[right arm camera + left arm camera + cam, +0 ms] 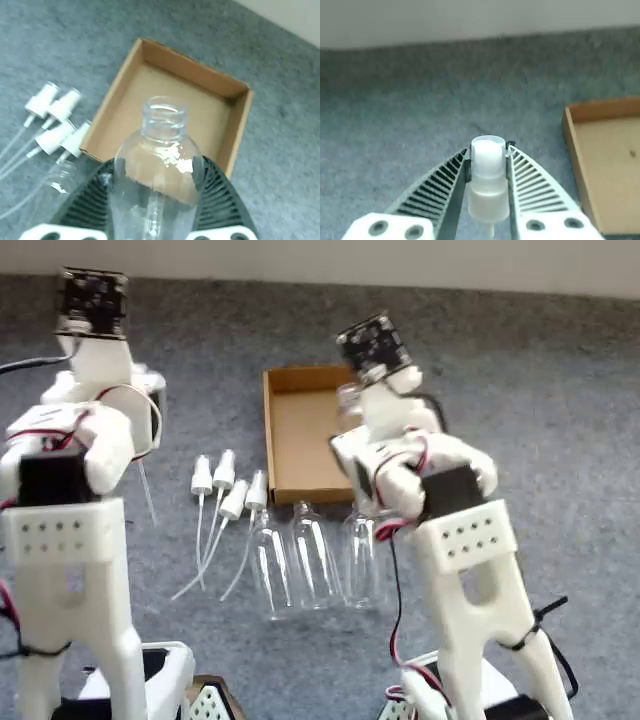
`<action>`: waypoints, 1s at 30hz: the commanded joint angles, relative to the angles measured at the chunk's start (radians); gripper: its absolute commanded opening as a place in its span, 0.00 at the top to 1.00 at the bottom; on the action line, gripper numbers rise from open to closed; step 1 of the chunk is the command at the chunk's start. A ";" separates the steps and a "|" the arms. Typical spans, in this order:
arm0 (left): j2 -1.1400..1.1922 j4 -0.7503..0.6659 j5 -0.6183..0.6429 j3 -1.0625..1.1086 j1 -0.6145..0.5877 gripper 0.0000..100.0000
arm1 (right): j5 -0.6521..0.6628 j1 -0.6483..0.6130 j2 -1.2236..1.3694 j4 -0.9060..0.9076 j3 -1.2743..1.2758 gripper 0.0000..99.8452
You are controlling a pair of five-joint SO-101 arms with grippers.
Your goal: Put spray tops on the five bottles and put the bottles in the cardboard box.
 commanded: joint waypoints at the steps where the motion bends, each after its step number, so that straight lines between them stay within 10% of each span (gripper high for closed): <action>1: -0.107 0.002 0.060 -0.166 0.056 0.94 | -0.037 -0.073 -0.104 -0.291 0.182 1.00; 11: -0.119 -0.006 0.086 -0.303 0.311 0.94 | 0.110 -0.274 -0.309 -0.475 0.553 1.00; 30: -0.122 -0.173 0.086 -0.305 0.624 0.94 | -0.008 -0.308 -0.682 -0.708 0.894 1.00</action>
